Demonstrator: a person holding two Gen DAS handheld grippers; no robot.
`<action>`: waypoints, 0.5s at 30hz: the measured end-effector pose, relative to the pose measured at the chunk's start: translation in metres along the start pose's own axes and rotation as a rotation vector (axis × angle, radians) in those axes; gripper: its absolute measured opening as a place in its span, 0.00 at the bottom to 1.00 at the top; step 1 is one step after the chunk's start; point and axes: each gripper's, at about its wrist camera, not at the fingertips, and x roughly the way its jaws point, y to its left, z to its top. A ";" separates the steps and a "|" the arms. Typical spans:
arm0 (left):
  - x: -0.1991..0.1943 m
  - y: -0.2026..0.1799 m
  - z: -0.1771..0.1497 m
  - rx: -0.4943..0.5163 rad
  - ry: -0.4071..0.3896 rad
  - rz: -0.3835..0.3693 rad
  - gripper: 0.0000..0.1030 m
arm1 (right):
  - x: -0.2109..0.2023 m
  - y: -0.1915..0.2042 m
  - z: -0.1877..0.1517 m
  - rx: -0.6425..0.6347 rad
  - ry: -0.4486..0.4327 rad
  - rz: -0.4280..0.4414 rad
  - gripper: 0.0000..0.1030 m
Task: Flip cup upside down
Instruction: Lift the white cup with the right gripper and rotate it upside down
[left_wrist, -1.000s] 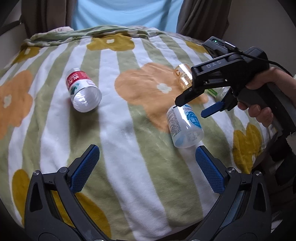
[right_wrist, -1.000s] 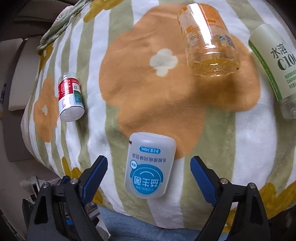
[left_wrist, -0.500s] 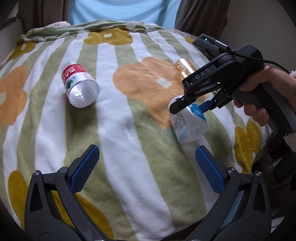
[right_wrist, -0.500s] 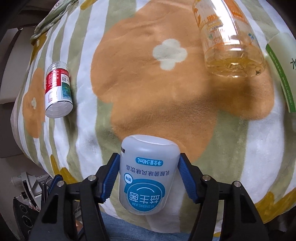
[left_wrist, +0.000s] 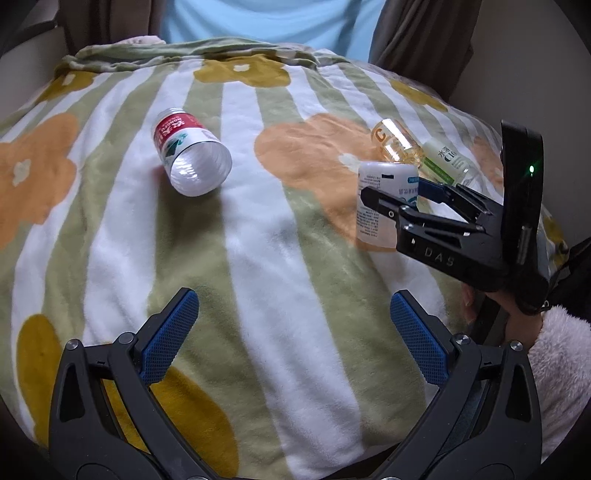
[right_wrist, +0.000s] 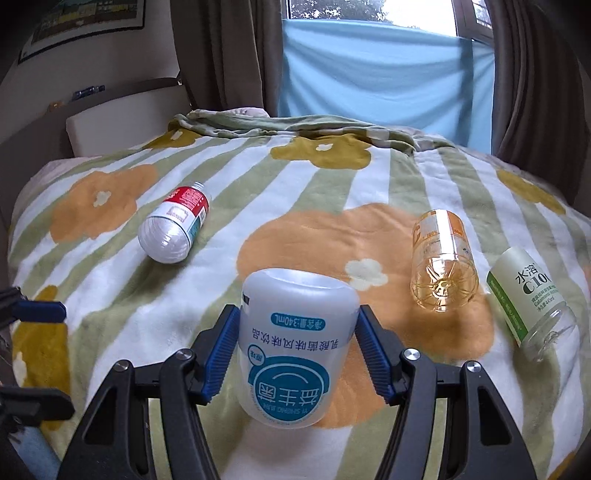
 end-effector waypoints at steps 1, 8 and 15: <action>0.000 0.001 -0.001 0.001 0.003 0.002 1.00 | 0.001 0.002 -0.003 -0.015 -0.008 -0.009 0.58; 0.002 0.000 -0.003 0.002 0.016 0.002 1.00 | -0.008 -0.009 -0.013 0.004 -0.003 0.012 0.58; 0.001 -0.011 -0.001 0.048 -0.002 0.029 1.00 | -0.022 -0.009 -0.025 -0.025 0.013 0.018 0.58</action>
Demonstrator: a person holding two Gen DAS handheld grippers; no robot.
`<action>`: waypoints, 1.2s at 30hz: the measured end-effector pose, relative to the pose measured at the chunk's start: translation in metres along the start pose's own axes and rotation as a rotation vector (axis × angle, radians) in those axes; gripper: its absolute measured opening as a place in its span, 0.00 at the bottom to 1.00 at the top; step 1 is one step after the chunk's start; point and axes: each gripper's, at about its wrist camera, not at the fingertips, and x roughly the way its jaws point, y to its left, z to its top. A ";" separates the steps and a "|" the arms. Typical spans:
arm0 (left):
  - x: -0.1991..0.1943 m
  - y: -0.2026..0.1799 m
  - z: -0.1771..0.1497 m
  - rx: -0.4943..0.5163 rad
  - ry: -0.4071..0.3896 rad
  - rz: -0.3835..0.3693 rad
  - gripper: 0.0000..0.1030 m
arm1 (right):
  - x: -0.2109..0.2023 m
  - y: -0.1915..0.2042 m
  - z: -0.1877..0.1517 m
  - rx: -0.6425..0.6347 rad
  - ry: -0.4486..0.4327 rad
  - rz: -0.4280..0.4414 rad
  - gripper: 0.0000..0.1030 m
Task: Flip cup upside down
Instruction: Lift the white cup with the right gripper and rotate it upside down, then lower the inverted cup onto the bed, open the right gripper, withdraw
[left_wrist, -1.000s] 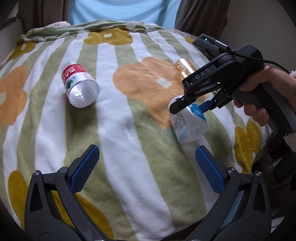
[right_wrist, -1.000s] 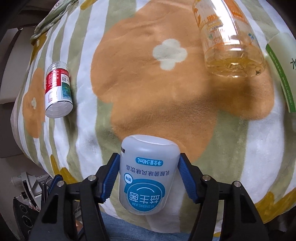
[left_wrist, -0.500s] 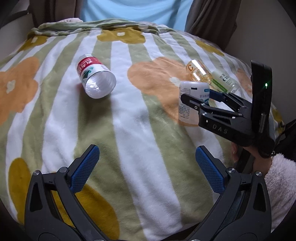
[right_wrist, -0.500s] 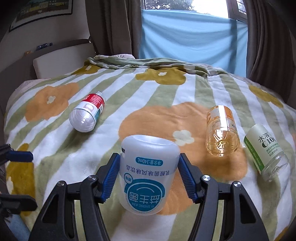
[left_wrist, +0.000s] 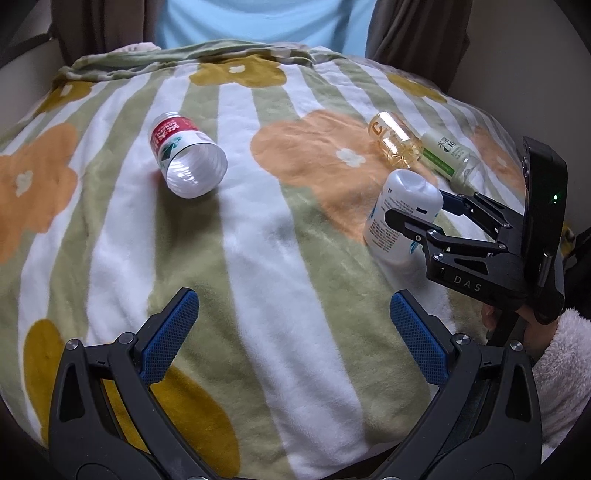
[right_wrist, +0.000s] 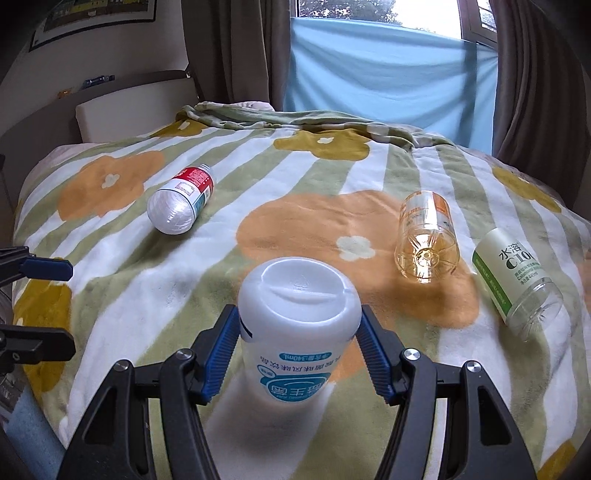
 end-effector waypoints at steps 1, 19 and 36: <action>-0.001 -0.002 0.001 0.005 -0.005 0.003 1.00 | 0.000 0.001 -0.001 -0.002 0.003 0.003 0.58; -0.013 -0.021 0.001 0.045 -0.022 0.027 1.00 | -0.005 -0.022 -0.007 0.197 0.047 0.039 1.00; -0.144 -0.054 0.057 0.048 -0.544 0.137 1.00 | -0.191 -0.021 0.058 0.150 -0.358 -0.310 1.00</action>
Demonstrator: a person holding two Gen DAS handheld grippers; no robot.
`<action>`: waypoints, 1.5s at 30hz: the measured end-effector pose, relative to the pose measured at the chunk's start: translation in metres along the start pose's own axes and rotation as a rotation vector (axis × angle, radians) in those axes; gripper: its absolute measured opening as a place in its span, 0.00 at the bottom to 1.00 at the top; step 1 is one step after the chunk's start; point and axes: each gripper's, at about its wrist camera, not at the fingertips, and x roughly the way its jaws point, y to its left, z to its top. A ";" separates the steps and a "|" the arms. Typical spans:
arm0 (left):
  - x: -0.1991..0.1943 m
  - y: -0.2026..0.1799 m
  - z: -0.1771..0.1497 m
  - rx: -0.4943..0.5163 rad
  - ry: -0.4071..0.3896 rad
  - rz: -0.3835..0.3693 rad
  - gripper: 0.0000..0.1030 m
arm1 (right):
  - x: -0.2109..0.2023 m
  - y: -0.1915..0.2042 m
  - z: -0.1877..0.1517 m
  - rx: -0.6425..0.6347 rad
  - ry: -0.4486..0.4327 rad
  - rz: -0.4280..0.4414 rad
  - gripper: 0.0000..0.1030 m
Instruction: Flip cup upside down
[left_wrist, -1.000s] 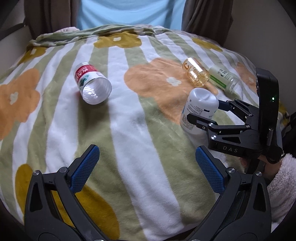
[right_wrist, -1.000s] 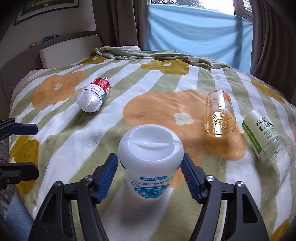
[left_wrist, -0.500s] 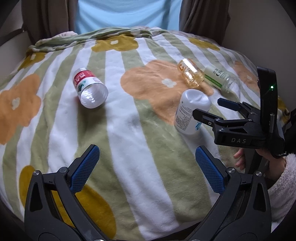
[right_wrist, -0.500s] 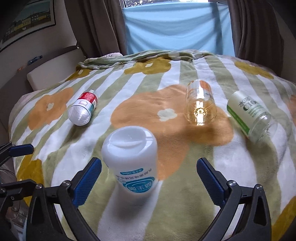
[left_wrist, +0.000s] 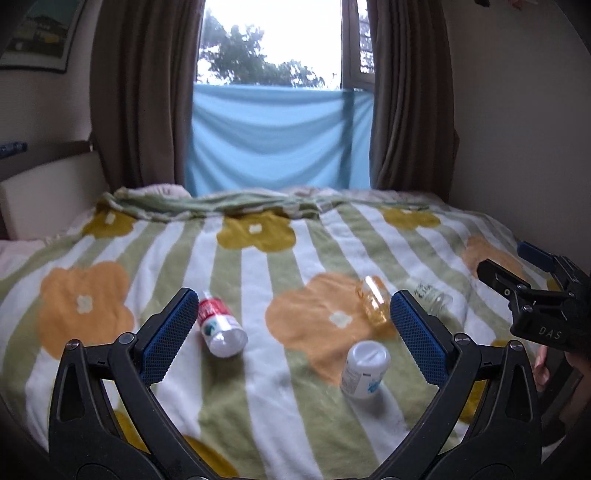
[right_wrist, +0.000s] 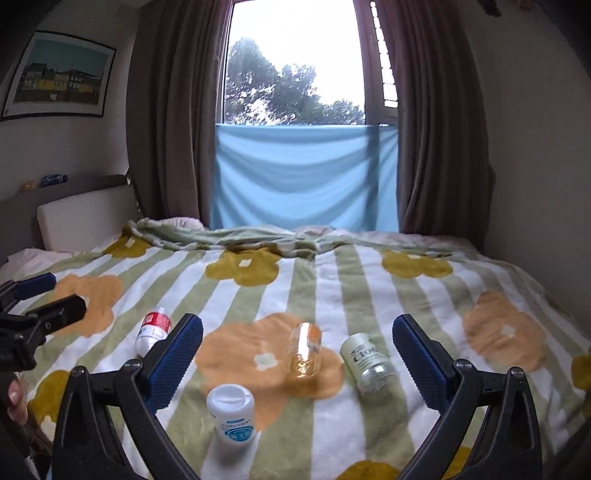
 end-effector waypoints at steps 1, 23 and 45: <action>-0.007 -0.001 0.002 0.007 -0.031 0.017 1.00 | -0.008 -0.002 0.002 -0.002 -0.015 -0.031 1.00; -0.038 -0.015 -0.020 0.011 -0.113 0.067 1.00 | -0.044 0.001 -0.010 -0.036 -0.078 -0.090 1.00; -0.043 -0.016 -0.021 0.005 -0.124 0.071 1.00 | -0.043 0.004 -0.013 -0.019 -0.078 -0.077 1.00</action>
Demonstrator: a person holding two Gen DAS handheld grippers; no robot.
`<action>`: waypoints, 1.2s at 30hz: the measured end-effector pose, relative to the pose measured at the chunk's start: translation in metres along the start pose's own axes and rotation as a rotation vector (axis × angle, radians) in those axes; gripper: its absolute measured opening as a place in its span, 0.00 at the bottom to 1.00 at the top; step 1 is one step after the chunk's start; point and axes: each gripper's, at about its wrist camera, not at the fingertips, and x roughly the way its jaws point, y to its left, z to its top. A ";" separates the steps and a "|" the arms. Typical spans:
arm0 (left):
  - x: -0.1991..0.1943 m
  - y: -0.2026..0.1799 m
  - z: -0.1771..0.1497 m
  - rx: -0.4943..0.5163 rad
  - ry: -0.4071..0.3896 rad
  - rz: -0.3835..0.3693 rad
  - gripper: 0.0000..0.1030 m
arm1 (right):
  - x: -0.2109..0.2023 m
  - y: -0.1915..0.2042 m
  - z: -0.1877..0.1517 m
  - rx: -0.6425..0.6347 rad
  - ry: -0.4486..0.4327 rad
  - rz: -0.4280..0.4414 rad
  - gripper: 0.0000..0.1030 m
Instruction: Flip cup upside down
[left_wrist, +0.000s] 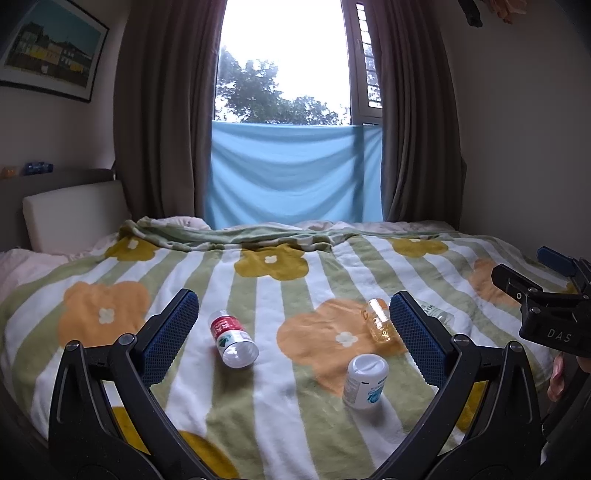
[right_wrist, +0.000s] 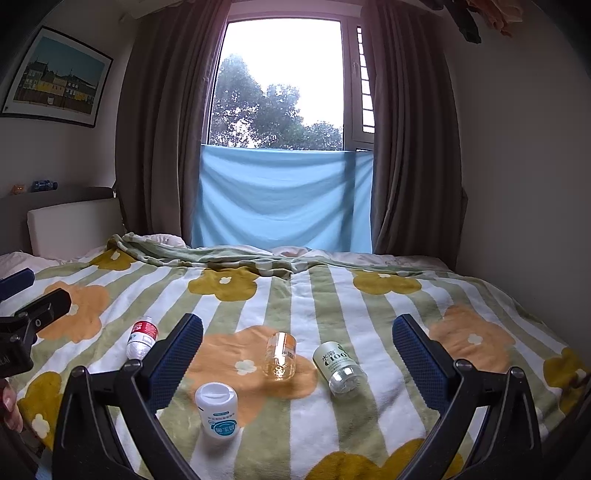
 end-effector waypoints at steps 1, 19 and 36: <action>0.001 0.000 0.000 0.000 0.001 -0.003 1.00 | 0.000 0.000 0.001 -0.001 0.001 0.000 1.00; 0.001 -0.002 0.000 -0.002 -0.001 -0.005 1.00 | 0.000 0.003 0.003 0.003 0.001 -0.001 1.00; 0.000 0.001 0.001 -0.007 0.001 0.006 1.00 | 0.000 0.002 0.003 0.004 0.001 0.000 1.00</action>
